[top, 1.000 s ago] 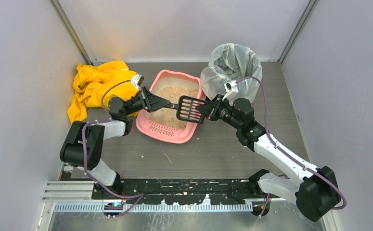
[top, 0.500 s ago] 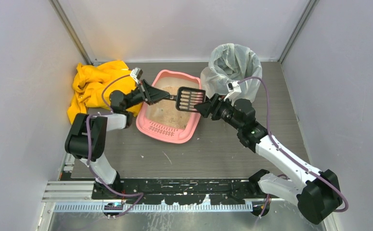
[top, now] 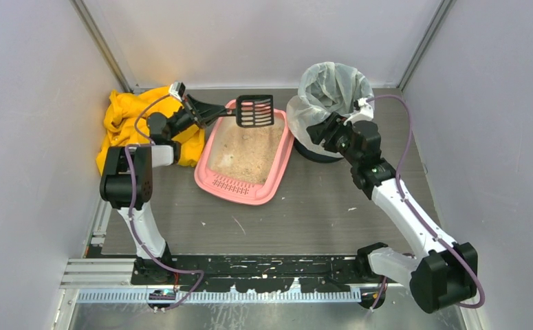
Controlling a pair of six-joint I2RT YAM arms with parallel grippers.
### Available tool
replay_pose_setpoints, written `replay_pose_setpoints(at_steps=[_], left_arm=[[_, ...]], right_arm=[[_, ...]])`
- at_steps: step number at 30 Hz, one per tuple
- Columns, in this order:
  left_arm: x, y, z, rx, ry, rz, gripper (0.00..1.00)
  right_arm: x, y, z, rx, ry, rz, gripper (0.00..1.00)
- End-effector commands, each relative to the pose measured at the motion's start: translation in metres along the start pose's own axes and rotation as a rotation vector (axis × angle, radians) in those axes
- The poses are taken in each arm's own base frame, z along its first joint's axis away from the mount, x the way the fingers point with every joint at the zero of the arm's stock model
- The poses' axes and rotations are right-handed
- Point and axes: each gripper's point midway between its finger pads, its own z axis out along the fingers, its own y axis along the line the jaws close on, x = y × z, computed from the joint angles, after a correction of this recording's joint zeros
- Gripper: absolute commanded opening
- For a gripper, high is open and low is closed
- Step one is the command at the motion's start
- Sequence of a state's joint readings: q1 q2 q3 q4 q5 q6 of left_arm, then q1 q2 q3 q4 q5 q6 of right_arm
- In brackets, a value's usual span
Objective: Clean the litter box
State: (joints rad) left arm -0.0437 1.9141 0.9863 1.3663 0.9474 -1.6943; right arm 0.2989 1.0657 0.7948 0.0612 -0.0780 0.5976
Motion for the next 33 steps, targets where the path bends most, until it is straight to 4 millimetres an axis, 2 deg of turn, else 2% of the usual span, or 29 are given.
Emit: replay_pose_setpoints(at_steps=[1,4,7,13,16,19,25,29,33], left_arm=[[-0.014,-0.025,0.013,0.043,-0.002,0.07,0.0],[-0.012,-0.025,0.017,-0.017,0.016,0.107,0.0],[-0.016,-0.036,0.021,-0.124,0.026,0.144,0.0],[-0.034,-0.044,0.006,-0.493,0.001,0.292,0.0],[-0.033,-0.035,-0.006,-0.609,0.046,0.333,0.0],[-0.031,-0.018,-0.014,-0.687,0.083,0.338,0.0],[-0.006,0.018,-0.023,-0.828,0.116,0.466,0.0],[0.007,0.039,-0.036,-1.007,0.194,0.617,0.0],[0.011,0.046,-0.028,-1.034,0.212,0.668,0.0]], right_arm=[[-0.022,0.013,0.003,0.039,0.032,-0.009,0.64],[-0.021,0.014,0.0,0.097,0.119,0.019,0.64],[-0.021,0.014,-0.007,0.156,0.188,0.038,0.64],[-0.027,0.024,-0.008,0.187,0.266,0.068,0.65],[-0.028,0.026,0.0,0.178,0.272,0.06,0.65],[-0.028,0.03,0.008,0.155,0.265,0.077,0.65],[-0.018,0.029,0.018,0.119,0.288,0.066,0.64],[-0.01,0.026,0.021,0.11,0.293,0.074,0.64],[0.003,0.02,0.02,0.109,0.316,0.081,0.64]])
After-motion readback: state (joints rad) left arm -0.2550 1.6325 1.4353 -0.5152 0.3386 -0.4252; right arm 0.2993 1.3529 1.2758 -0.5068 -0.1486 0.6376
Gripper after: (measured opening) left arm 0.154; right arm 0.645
